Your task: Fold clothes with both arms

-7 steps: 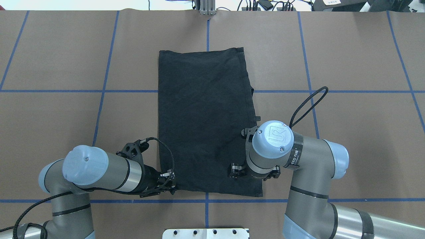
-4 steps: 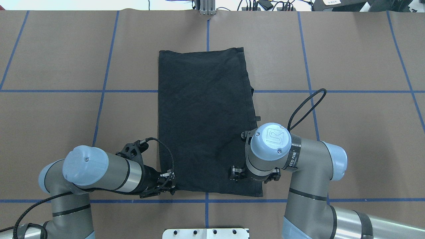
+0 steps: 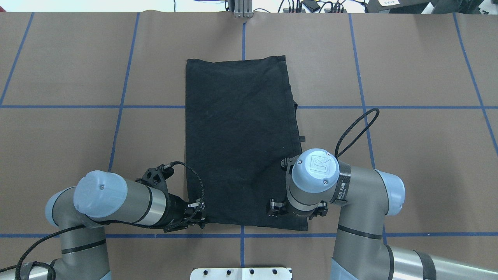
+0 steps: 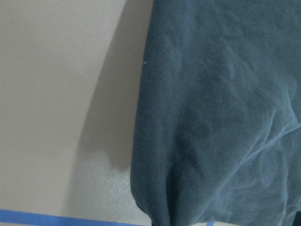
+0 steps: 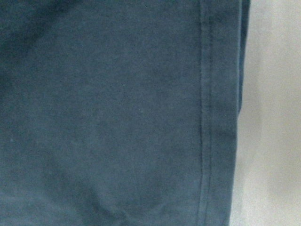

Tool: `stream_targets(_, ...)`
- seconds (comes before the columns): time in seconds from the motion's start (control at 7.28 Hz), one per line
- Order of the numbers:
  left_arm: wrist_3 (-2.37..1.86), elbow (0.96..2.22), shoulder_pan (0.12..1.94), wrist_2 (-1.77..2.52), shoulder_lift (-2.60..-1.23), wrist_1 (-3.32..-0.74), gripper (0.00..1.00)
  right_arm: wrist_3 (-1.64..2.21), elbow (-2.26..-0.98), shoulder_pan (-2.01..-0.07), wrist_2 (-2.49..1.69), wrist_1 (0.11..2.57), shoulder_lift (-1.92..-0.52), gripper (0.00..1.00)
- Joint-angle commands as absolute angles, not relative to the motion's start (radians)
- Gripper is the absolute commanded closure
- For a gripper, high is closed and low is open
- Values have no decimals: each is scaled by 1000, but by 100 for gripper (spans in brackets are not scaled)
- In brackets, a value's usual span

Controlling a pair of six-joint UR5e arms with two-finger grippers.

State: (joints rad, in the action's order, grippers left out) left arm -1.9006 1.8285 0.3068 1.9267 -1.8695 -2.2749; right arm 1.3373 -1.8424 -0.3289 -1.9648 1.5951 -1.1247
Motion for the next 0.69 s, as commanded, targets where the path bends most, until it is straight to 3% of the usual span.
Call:
stream_targets(0.0,-1901,1829,307,1927,-1868,-2276,100,1335,-1841,-325,-1964,1591,-1126,0)
stream_targets(0.55,-1901,1829,305,1927,-1868,-2275,100,1322,-1836,-327,-1959,1589,-1131,0)
